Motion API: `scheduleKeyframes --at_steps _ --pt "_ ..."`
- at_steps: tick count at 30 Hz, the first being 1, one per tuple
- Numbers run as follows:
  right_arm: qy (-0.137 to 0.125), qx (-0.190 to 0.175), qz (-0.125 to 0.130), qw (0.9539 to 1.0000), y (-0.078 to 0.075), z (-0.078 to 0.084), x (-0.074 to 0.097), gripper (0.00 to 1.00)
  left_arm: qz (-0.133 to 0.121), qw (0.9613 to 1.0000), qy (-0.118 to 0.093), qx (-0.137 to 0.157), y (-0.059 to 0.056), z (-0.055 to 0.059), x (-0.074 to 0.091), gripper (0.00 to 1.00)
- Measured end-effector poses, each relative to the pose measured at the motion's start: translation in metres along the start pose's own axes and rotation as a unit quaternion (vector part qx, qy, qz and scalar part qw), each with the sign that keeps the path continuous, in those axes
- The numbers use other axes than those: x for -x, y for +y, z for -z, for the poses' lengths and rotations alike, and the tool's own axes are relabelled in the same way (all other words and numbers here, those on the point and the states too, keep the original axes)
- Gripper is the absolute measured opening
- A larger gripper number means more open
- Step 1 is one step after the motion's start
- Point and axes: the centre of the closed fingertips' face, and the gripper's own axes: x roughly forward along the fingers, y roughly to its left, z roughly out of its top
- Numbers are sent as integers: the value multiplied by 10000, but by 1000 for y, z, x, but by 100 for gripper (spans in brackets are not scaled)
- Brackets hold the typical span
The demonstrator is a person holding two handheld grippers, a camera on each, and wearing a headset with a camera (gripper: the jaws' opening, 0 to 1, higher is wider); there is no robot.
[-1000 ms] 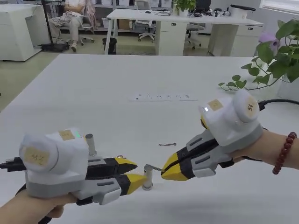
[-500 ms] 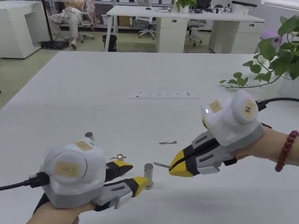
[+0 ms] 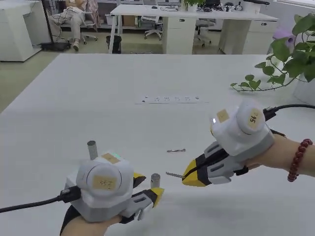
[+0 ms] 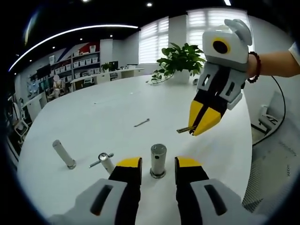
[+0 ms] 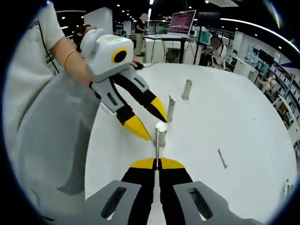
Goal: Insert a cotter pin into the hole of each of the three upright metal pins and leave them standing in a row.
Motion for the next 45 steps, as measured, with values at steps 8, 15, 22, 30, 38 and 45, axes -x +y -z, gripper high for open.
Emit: scheduleKeyframes --at_steps 8,15,22,30,38,45 --pt "202 -97 62 9997 -5 11 -1 3 -121 9998 96 124 1 7 -6 24" --pt "459 -36 169 9988 -11 19 -3 3 -175 9997 140 24 0 7 -12 17" --pt "542 5 133 9984 -12 22 -5 3 -130 9997 152 -152 -1 7 -14 12" --pt "636 30 110 9979 -15 26 -8 3 221 9990 122 -358 -2 7 -13 12" --pt "720 231 -29 9971 -14 25 -10 3 775 9939 151 -767 -5 8 -12 11" --pt "820 515 -202 9951 -11 20 -16 3 1085 9903 117 -859 -5 8 -12 11"
